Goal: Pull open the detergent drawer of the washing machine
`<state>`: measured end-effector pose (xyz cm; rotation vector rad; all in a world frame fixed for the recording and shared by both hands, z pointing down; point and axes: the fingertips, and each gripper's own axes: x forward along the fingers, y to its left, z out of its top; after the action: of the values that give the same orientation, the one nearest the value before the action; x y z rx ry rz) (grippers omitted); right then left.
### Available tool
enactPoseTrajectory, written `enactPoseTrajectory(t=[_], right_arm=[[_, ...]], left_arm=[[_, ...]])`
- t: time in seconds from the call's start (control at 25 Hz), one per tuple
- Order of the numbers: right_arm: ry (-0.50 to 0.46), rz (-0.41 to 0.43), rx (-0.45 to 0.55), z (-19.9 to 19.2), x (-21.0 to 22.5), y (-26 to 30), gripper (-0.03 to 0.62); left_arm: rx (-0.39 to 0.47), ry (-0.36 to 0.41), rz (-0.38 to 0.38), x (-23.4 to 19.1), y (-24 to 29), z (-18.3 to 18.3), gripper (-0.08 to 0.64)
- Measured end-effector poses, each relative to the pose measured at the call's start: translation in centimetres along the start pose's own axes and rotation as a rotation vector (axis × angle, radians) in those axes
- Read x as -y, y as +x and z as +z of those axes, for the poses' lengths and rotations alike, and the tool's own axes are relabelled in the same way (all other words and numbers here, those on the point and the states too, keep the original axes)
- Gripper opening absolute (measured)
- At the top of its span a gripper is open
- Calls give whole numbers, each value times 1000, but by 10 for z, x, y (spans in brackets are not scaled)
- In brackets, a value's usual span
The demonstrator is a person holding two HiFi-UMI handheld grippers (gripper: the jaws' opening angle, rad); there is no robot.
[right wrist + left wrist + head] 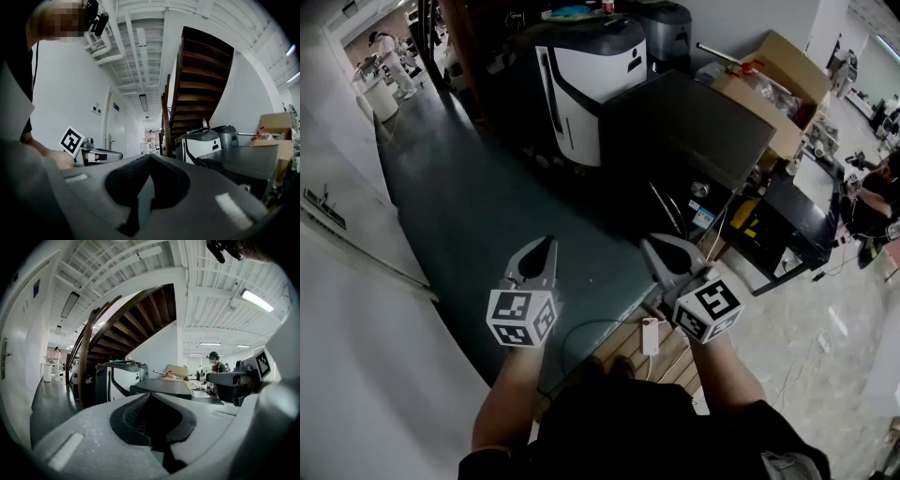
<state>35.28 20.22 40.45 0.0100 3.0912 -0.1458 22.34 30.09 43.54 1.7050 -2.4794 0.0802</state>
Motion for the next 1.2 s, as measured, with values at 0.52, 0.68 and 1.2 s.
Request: enactPoseTrajectory(t=[0.52,0.68,1.2], right_arm=[[67,-70,-49,-26,15,-38,3],[113,-50,-28,-29,18,-52,3],[182,3,-64,-47,14,-62,3]], left_arm=[[-44,3,-29,27,-6,-18,11],[-56,15,-48,46,-8,-23,11],[-57,17,-40,59,-14,-23,11]])
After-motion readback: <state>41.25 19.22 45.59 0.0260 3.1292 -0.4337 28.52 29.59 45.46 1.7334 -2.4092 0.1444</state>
